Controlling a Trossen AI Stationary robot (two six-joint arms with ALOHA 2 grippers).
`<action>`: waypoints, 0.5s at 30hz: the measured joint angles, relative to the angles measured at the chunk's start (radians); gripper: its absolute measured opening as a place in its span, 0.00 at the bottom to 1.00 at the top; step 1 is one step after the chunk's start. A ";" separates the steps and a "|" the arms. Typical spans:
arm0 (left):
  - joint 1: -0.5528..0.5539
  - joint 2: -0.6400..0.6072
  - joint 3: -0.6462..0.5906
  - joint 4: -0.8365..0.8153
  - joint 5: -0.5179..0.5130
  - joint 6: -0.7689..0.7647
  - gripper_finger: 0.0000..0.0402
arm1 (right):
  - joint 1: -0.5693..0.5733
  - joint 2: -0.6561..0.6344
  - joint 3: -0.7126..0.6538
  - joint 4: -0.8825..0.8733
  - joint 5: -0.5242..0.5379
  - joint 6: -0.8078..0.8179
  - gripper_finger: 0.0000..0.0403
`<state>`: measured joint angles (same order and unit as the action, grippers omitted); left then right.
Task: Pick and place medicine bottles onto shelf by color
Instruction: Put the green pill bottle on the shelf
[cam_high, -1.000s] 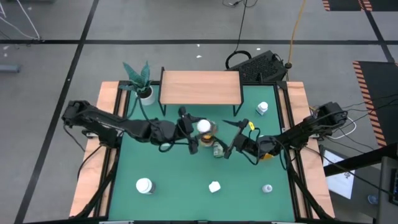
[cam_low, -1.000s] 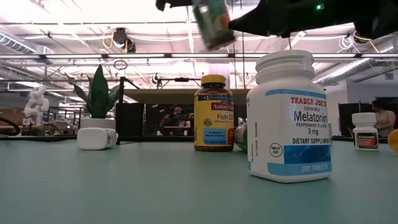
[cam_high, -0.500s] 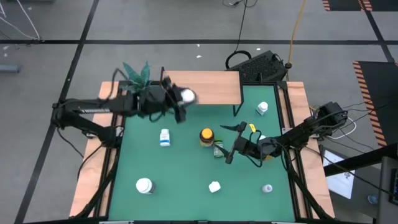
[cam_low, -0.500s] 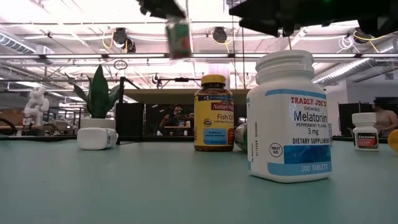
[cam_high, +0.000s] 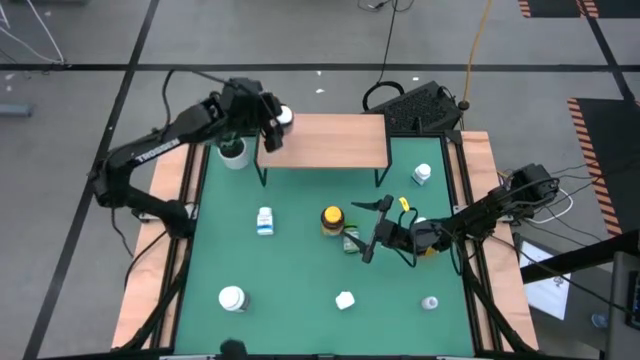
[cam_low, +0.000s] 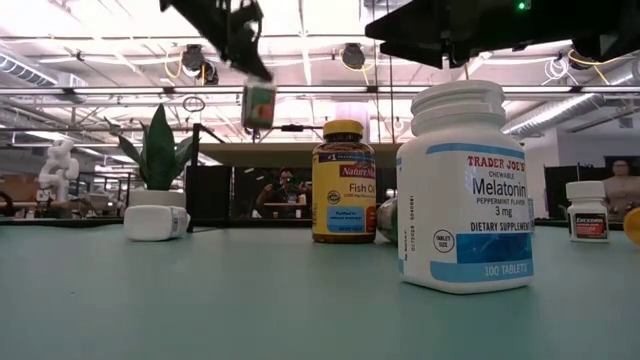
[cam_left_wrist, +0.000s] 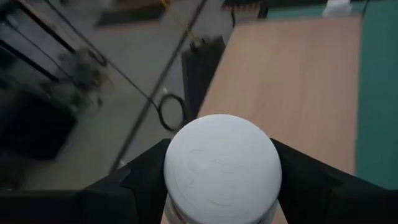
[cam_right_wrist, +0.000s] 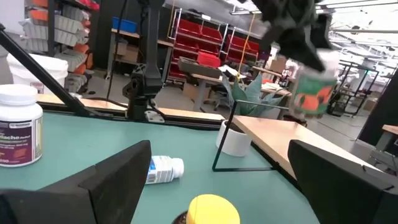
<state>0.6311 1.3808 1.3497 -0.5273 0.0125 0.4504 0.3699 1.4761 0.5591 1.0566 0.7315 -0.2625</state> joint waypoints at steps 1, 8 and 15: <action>0.027 0.011 -0.001 -0.003 0.022 -0.002 0.60 | -0.003 0.000 0.000 -0.001 0.000 0.003 0.93; 0.167 0.080 0.001 -0.007 0.137 0.016 0.60 | -0.030 0.000 0.000 -0.070 -0.001 0.065 0.93; 0.243 0.116 0.002 0.009 0.226 -0.008 0.60 | -0.053 0.001 -0.001 -0.140 -0.003 0.105 0.93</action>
<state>0.8745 1.4966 1.3521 -0.5186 0.2382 0.4427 0.3172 1.4769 0.5583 0.9168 0.7284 -0.1574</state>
